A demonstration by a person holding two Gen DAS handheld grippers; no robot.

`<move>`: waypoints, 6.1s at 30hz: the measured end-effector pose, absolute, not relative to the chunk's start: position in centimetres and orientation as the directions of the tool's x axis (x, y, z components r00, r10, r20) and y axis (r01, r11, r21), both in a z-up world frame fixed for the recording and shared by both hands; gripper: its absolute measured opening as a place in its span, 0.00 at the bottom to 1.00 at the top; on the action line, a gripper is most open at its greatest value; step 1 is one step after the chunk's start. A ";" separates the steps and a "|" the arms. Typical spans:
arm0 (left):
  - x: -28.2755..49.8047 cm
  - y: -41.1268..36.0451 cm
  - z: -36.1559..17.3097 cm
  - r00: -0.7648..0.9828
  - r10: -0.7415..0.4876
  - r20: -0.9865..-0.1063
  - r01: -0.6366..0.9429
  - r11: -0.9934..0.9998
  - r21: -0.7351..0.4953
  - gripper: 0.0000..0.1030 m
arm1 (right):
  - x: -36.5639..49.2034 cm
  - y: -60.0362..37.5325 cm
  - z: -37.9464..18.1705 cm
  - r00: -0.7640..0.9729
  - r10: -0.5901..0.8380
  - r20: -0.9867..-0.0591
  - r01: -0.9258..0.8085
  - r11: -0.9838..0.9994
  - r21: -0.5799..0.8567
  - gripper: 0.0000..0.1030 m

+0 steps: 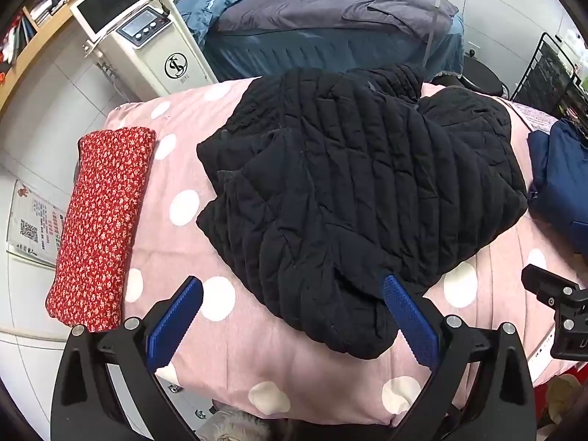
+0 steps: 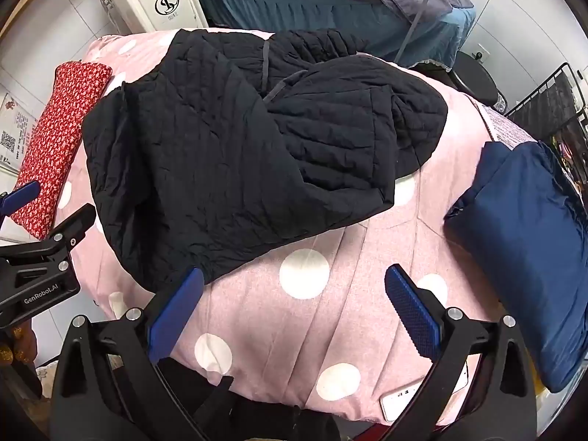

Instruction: Fold large clothes

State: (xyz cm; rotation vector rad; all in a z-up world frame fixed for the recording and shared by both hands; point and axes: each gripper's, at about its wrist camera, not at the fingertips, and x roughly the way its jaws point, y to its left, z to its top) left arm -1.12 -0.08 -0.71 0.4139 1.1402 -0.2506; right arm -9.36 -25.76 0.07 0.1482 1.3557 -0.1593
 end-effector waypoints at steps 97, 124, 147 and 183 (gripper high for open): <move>13.6 -10.0 2.0 0.413 -0.137 -0.900 0.619 0.768 0.167 0.94 | -5.1 -37.7 -2.3 0.289 0.115 -0.951 0.463 0.852 0.243 0.94; 31.1 -26.0 -17.9 -0.004 -0.095 -0.995 0.699 0.712 -0.071 0.20 | -3.5 -37.4 -18.4 0.254 0.548 -0.797 0.645 0.519 0.561 0.36; 20.0 -2.3 15.5 0.525 -0.552 -0.647 0.522 0.810 -0.268 0.04 | -11.9 -39.5 4.2 0.712 0.265 -0.651 0.312 0.711 0.630 0.09; 14.2 12.8 -2.1 0.424 -0.009 -0.905 -0.121 0.990 -0.066 0.76 | -19.0 -47.8 -1.1 0.618 0.214 -0.757 0.591 0.509 0.626 0.94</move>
